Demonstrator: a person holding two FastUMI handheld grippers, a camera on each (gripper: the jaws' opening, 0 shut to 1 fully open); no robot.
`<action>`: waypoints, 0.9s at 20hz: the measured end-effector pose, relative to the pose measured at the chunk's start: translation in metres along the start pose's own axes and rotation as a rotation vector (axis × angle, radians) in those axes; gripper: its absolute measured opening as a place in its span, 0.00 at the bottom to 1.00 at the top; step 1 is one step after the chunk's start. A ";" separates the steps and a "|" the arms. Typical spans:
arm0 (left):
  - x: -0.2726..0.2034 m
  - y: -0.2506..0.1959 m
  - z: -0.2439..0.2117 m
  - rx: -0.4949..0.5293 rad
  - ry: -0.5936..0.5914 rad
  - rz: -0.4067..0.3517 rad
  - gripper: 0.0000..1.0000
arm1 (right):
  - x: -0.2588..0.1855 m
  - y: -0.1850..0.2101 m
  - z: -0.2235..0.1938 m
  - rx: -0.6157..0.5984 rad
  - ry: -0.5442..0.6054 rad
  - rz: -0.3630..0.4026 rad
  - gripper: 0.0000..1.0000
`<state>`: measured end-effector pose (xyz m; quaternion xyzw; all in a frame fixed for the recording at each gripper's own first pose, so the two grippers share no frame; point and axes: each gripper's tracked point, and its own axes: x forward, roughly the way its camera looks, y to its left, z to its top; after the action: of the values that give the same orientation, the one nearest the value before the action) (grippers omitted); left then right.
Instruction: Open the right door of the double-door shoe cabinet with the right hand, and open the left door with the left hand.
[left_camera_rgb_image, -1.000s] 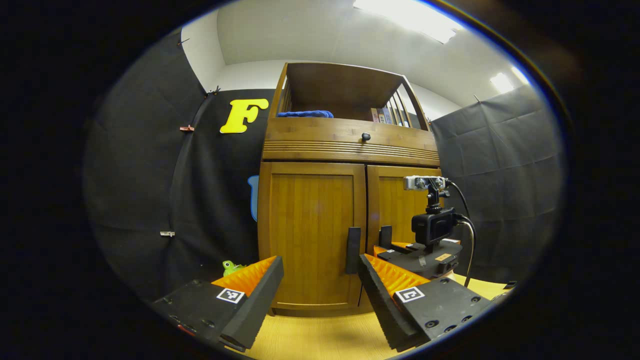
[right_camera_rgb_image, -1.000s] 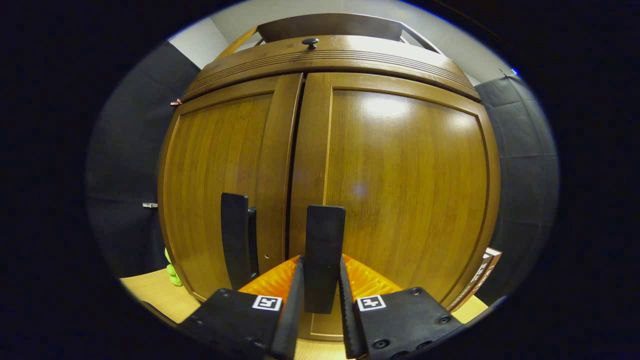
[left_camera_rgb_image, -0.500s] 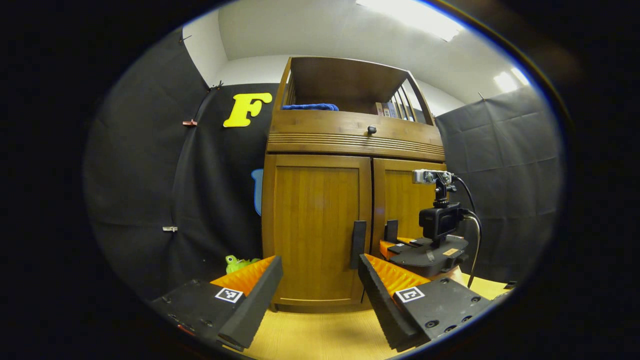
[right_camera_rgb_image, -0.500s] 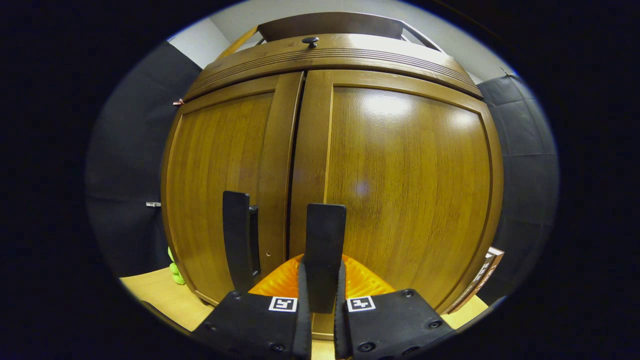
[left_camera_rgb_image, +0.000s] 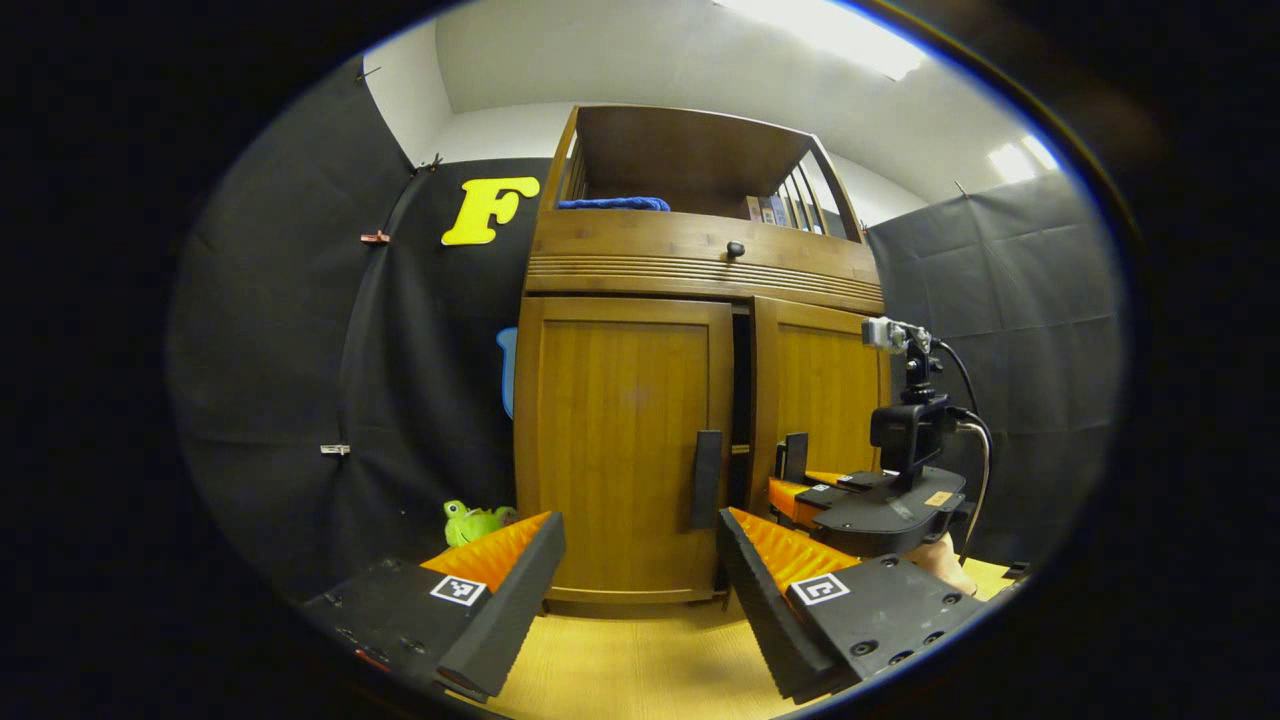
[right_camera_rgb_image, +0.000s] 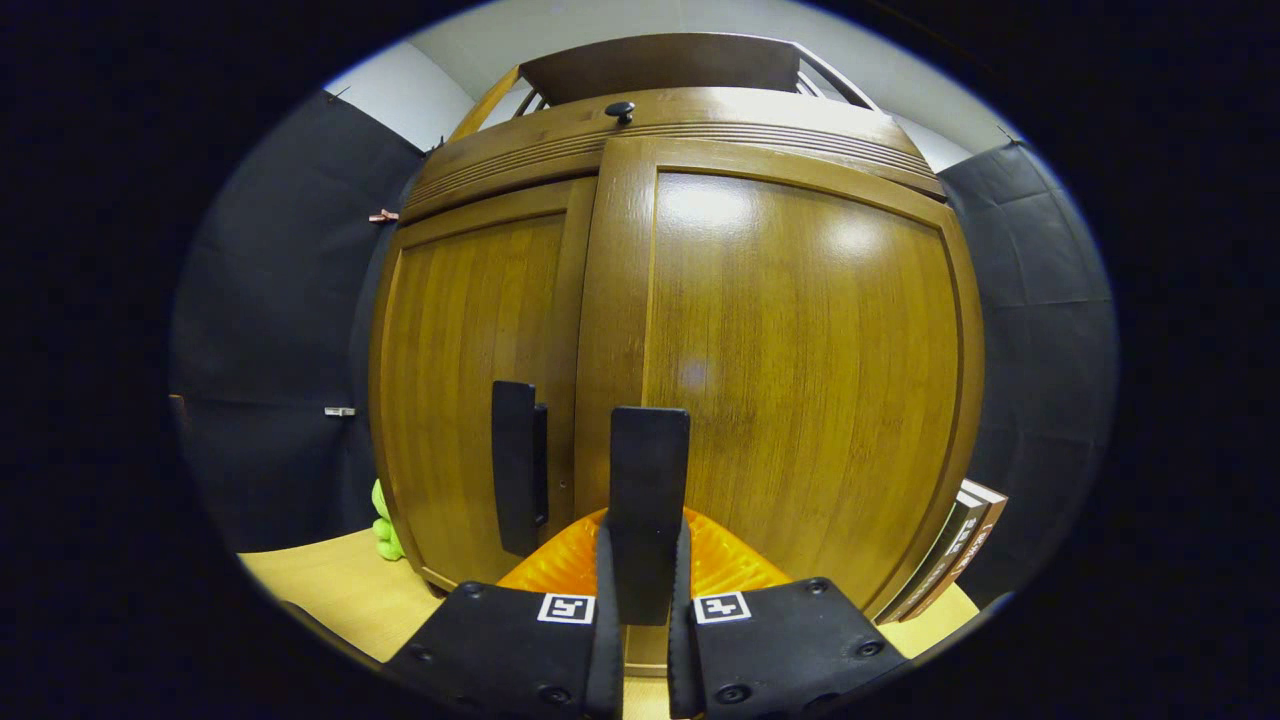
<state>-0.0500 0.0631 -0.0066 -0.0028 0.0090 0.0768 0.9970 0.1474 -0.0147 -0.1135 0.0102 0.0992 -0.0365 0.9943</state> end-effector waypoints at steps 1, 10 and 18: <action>-0.001 -0.001 -0.003 0.000 0.010 -0.003 0.95 | -0.006 0.000 0.000 0.002 0.000 0.005 0.21; -0.001 -0.027 -0.005 -0.001 0.017 -0.056 0.95 | -0.069 -0.016 0.002 0.002 0.010 0.058 0.21; 0.009 -0.065 -0.011 0.018 0.018 -0.129 0.95 | -0.118 -0.041 0.005 -0.009 0.006 0.070 0.21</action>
<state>-0.0313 0.0001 -0.0176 0.0048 0.0186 0.0121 0.9997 0.0296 -0.0470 -0.0854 0.0091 0.1019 -0.0013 0.9947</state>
